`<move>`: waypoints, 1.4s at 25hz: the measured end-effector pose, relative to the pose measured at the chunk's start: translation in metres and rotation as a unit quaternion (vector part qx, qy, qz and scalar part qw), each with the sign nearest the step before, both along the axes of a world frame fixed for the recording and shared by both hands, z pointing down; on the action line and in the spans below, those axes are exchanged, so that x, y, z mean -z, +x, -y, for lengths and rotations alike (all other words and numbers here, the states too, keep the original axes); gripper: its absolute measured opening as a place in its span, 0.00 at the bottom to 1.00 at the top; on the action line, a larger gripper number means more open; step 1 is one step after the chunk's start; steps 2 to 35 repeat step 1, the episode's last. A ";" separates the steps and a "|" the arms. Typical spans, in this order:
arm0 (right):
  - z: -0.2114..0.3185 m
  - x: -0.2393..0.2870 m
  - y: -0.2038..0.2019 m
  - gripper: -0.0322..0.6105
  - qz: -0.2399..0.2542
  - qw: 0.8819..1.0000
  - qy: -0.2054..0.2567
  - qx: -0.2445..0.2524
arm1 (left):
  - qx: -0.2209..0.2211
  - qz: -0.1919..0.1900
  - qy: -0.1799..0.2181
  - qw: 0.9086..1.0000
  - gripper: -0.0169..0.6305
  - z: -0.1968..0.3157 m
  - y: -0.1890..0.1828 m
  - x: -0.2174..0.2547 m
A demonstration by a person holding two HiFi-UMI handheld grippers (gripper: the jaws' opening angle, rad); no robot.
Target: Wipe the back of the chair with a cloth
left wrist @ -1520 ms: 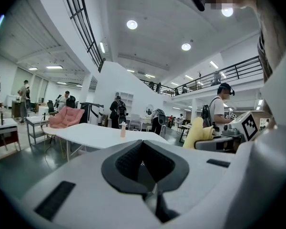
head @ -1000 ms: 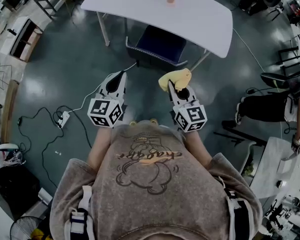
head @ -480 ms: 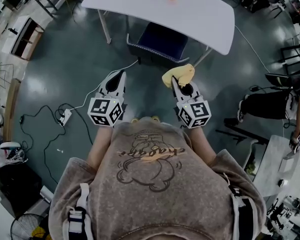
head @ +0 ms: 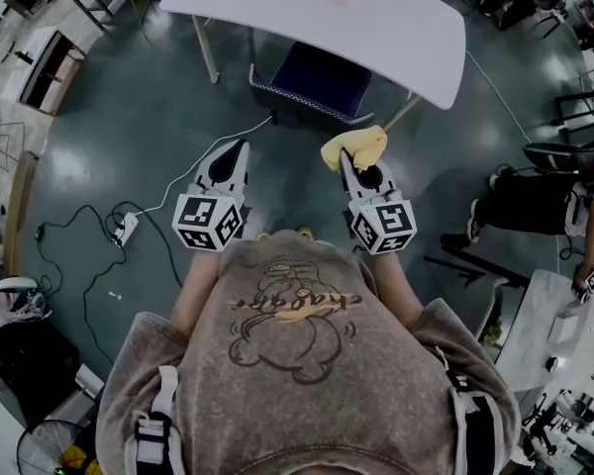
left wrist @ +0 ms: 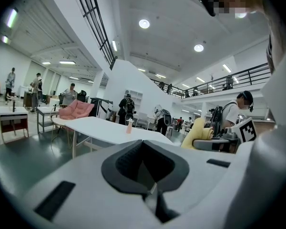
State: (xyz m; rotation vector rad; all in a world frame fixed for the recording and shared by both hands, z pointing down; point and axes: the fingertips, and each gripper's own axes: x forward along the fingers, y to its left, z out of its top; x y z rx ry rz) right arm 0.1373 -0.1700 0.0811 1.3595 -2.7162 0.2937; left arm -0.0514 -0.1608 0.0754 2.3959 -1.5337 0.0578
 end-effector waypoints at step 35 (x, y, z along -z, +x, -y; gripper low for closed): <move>0.000 0.000 0.000 0.15 0.000 1.000 0.001 -0.002 | 0.001 0.000 0.001 1.000 0.04 0.000 -0.001 0.000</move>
